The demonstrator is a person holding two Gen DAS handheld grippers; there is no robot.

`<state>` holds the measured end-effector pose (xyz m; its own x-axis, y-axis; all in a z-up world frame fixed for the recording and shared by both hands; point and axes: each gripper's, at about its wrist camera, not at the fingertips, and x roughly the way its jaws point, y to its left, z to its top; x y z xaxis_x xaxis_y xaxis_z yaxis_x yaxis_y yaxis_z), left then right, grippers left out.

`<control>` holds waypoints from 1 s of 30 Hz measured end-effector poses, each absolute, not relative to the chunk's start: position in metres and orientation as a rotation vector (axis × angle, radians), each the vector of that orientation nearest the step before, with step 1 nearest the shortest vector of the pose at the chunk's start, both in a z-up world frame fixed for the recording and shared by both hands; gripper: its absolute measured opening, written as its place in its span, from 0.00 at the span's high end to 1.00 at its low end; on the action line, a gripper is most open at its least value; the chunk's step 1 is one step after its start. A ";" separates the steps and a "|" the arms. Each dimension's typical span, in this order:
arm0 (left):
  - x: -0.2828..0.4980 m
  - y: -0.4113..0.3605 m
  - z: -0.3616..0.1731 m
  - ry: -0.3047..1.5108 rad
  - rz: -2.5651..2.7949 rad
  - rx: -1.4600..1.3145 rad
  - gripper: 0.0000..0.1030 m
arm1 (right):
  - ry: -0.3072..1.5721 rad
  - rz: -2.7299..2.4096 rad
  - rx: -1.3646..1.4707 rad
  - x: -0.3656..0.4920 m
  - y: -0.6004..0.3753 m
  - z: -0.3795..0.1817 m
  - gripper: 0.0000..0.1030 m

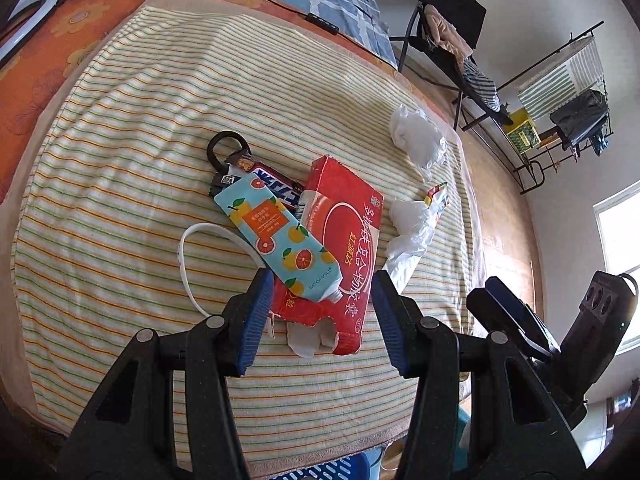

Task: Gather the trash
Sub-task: 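Move the left tool to the toothpaste tube while the right moves to the white tissue, then grasp the fruit-print toothpaste tube with the left tool while the right grasps the white tissue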

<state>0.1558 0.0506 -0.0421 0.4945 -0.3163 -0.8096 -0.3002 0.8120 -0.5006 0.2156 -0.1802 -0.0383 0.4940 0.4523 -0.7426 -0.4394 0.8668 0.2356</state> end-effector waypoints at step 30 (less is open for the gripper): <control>0.210 0.044 -0.081 1.145 0.101 -0.594 0.50 | 0.999 0.518 0.034 0.266 -0.148 -0.079 0.35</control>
